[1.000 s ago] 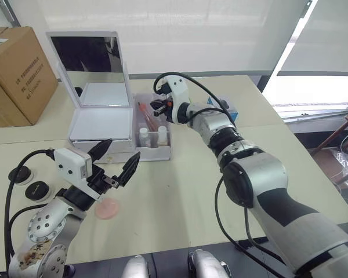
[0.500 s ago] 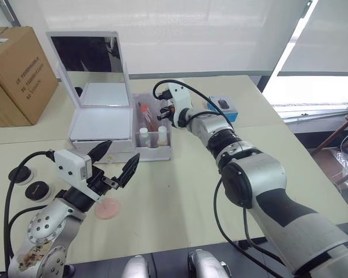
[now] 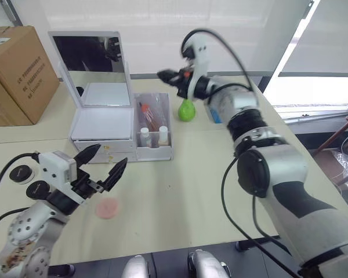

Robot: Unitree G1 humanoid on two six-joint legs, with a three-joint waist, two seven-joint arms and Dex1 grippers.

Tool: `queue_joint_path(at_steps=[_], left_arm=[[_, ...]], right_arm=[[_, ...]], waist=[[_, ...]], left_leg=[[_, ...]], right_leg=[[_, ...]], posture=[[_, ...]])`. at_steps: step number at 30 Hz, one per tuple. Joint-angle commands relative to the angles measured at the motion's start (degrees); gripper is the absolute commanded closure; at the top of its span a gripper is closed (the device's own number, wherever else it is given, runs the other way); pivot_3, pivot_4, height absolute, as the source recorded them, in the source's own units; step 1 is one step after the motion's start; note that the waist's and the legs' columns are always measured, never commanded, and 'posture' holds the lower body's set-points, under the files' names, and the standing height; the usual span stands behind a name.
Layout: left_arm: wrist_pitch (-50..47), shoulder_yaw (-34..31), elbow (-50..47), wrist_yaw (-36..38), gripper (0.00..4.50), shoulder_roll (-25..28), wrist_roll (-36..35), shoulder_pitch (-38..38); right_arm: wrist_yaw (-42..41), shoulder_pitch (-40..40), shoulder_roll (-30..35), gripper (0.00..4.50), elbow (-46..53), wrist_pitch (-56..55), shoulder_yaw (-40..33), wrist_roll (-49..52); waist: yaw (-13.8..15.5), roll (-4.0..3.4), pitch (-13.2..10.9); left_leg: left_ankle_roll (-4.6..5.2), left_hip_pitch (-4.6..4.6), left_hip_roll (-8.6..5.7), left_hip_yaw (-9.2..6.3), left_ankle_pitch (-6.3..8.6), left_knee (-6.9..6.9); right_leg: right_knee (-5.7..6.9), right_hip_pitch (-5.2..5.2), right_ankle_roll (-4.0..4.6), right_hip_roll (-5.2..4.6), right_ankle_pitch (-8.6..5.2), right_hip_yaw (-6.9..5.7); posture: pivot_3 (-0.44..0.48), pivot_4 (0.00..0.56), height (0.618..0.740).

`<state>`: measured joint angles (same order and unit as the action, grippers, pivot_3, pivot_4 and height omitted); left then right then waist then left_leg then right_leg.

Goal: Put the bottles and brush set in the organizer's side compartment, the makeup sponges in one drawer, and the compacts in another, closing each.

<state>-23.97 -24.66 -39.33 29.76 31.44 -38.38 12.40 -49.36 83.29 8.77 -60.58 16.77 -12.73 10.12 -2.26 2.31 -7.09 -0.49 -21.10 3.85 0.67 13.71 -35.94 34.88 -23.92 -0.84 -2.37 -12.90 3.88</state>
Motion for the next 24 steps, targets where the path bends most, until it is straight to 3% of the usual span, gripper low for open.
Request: queue_joint_path(at_steps=[1, 3, 5, 10, 15, 20, 24], left_arm=[[-0.3, -4.8, 2.4, 3.9, 0.0, 3.4, -2.4, 0.6], [-0.5, -8.9, 7.7, 8.7, 0.0, 7.4, -3.2, 1.6], [-0.1, -12.0, 12.7, 12.6, 0.0, 10.5, -3.1, 2.6], [2.1, -19.1, 28.6, 22.5, 0.0, 17.8, -0.9, 4.8], [4.8, -22.2, 42.2, 28.4, 0.0, 22.8, 2.4, 4.3], [10.0, -24.5, 57.1, 32.7, 0.0, 27.5, 6.6, 3.2], [14.9, -24.8, 67.1, 34.8, 0.0, 30.7, 8.8, 0.6]], right_arm=[[-4.5, -9.1, 3.9, 4.48, 22.4, 11.9, 1.5, 5.7], [-6.9, -22.7, 10.3, 4.1, 46.4, 21.8, 3.0, 10.3], [-8.2, -33.9, 15.9, 3.59, 63.2, 26.8, 3.1, 14.0], [-7.4, -55.9, 25.7, 1.85, 84.4, 30.6, -5.3, 20.9], [-9.6, -72.7, 30.8, 0.16, 89.4, 26.9, -15.3, 24.1], [-14.6, -86.5, 34.7, 0.04, 83.9, 18.8, -24.1, 22.8], [-16.3, -89.1, 36.5, 0.04, 80.1, 12.4, -23.7, 21.7]], waist=[[0.0, 0.0, 0.0], [0.7, 0.15, 0.1], [1.8, 0.1, 0.1], [1.0, -0.25, -0.1], [1.0, 0.01, -0.3], [1.6, 0.25, -0.4], [1.5, 0.32, -0.4]], left_leg=[[0.0, -0.01, 0.0, -0.01, 0.0, 0.0], [0.0, -0.05, 0.03, -0.01, 0.0, 0.03], [-0.01, -0.08, 0.07, -0.07, 0.0, 0.04], [-0.03, 0.08, 0.05, 0.47, 0.02, 0.1], [-0.56, 0.69, 0.08, 0.45, 0.33, 0.24], [-0.75, 0.67, 0.03, 0.8, 0.45, 0.2], [-1.06, 0.72, 0.02, 1.12, 0.64, 0.27]], right_leg=[[0.01, 0.0, 0.01, 0.0, -0.01, 0.0], [0.02, -0.05, 0.0, -0.01, -0.01, -0.05], [0.02, -0.04, 0.0, -0.08, -0.08, -0.22], [0.09, -0.19, -0.26, -0.25, -0.52, 0.06], [0.02, -0.21, -0.14, -0.22, -0.59, 0.07], [-0.13, -0.22, -0.16, -0.53, -0.61, 0.05], [-0.19, -0.31, -0.17, -1.0, -0.61, -0.26]], posture=[[0.0, 0.15, 0.733], [0.0, 0.15, 0.733], [0.0, 0.15, 0.733], [0.0, 0.15, 0.733], [0.0, 0.15, 0.733], [0.0, 0.15, 0.733], [0.0, 0.15, 0.733]])
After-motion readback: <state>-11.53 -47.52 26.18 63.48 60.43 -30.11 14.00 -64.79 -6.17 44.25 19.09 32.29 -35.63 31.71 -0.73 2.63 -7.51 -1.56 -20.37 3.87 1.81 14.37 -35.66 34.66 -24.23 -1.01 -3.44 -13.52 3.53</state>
